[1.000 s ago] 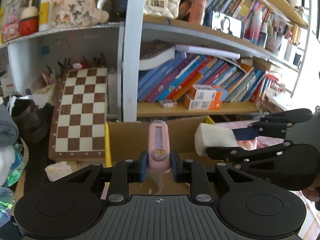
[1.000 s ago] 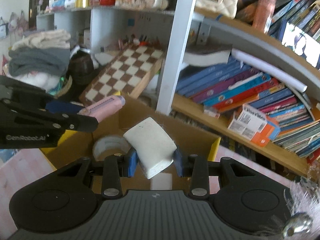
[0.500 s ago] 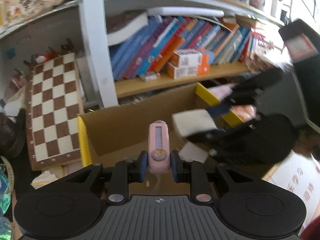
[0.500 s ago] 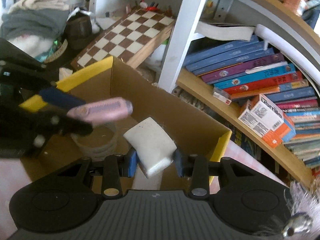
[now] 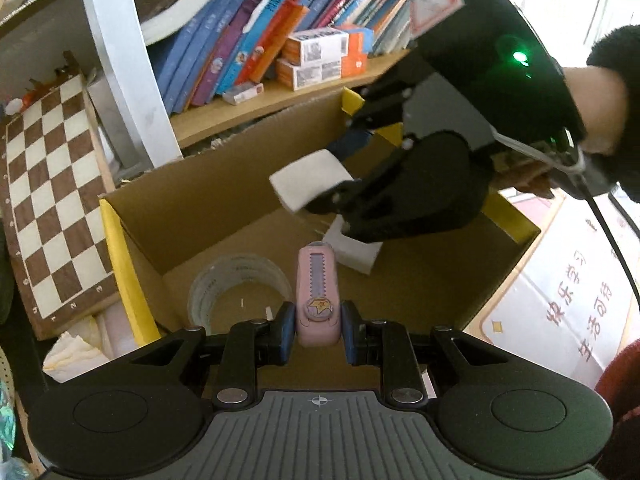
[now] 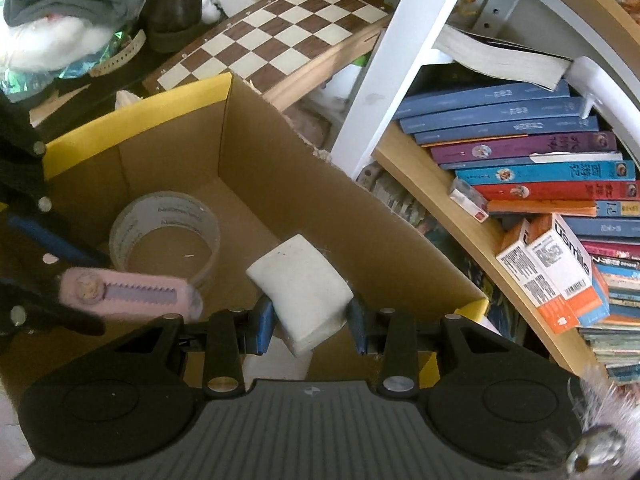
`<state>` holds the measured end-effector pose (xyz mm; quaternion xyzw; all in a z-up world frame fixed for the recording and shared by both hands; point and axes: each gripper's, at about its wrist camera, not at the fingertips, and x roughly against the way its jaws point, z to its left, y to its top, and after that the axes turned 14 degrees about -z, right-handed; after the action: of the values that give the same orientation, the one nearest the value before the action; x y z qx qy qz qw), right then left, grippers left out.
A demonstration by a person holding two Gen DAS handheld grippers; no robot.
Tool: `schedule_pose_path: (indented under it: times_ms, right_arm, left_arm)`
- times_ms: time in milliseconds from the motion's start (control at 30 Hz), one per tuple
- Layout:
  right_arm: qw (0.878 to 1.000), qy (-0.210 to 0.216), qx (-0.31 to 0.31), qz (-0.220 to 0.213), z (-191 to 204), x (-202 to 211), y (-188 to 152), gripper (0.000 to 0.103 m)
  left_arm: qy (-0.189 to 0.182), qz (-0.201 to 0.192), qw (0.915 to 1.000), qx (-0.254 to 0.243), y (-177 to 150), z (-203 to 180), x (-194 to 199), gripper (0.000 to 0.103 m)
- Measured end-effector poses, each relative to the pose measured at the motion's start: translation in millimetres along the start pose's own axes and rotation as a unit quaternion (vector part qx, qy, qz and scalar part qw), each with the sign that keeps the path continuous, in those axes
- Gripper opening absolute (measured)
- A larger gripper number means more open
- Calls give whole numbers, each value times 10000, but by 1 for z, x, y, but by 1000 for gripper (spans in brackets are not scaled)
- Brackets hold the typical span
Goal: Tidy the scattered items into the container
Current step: 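Lower the cutter and foam block into the box and open both tools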
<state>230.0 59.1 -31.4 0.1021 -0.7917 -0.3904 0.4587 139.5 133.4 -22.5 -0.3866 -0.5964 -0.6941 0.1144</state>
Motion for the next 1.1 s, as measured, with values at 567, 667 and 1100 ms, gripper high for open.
schedule_pose_path:
  times_ms: [567, 667, 1100]
  right_arm:
    - [9987, 193, 339, 341, 14, -43, 9, 35]
    - [9982, 263, 374, 381, 18, -47, 10, 35]
    - [9969, 359, 460, 534, 24, -54, 10, 37]
  left_arm:
    - [-384, 357, 9962, 689, -5, 12, -17, 23]
    - [-439, 372, 9948, 844, -7, 14, -18, 23]
    - [-374, 371, 9938, 979, -9, 12, -19, 24]
